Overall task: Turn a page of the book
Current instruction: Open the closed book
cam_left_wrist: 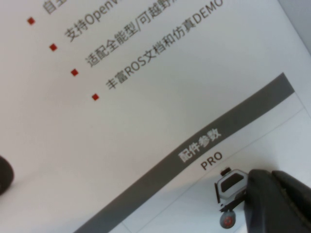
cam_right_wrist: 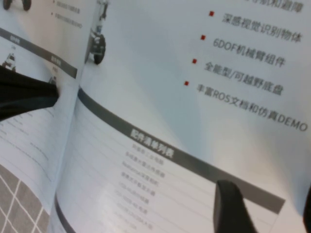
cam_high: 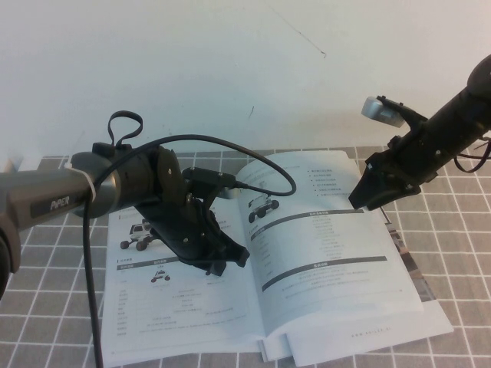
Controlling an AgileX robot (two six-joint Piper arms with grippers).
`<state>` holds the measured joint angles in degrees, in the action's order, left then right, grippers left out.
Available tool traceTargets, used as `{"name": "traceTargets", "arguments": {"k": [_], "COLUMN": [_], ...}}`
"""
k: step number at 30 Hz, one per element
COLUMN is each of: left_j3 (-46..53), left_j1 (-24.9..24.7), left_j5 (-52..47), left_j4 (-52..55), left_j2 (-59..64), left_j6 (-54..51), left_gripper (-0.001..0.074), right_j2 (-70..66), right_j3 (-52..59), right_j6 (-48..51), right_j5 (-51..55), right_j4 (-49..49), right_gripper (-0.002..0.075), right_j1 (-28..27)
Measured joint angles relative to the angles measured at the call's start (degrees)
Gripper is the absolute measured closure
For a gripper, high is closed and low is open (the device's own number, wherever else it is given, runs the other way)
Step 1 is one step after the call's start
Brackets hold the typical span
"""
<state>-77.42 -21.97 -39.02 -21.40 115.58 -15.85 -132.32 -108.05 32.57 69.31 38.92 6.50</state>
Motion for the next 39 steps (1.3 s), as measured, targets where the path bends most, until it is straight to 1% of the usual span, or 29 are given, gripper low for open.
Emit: {"name": "traceTargets", "arguments": {"k": [4, 8, 17, 22, 27, 32, 34, 39], "left_j3": [0.0, 0.0, 0.0, 0.0, 0.0, 0.0, 0.0, 0.0], "left_j1": [0.0, 0.0, 0.0, 0.0, 0.0, 0.0, 0.0, 0.0], "left_j5": [0.0, 0.0, 0.0, 0.0, 0.0, 0.0, 0.0, 0.0], "left_j4": [0.0, 0.0, 0.0, 0.0, 0.24, 0.26, 0.26, 0.26], "left_j2": [0.0, 0.0, 0.0, 0.0, 0.0, 0.0, 0.0, 0.0], "left_j6": [0.0, 0.0, 0.0, 0.0, 0.0, -0.14, -0.14, -0.14], "left_gripper": [0.0738, 0.0738, 0.0738, 0.0738, 0.0738, 0.0738, 0.0738, 0.0738], "right_j2": [0.0, -0.1, -0.18, -0.41, -0.66, -0.66, -0.66, -0.66], "right_j3": [0.0, 0.0, 0.0, 2.93, 6.36, 6.85, 6.85, 6.85], "right_j6": [0.0, -0.13, -0.27, 0.45, 3.89, 7.63, 8.1, 8.73], "right_j5": [0.0, 0.0, 0.0, -0.03, -0.26, -0.48, -0.59, -0.7], "right_j4": [-0.52, -3.08, -3.53, -3.2, 1.69, 11.56, 14.03, 16.55], "right_gripper": [0.0402, 0.0402, 0.0402, 0.0402, 0.0402, 0.0402, 0.0402, 0.0402], "right_j1": [0.0, 0.0, 0.0, 0.0, 0.0, 0.0, 0.0, 0.0]}}
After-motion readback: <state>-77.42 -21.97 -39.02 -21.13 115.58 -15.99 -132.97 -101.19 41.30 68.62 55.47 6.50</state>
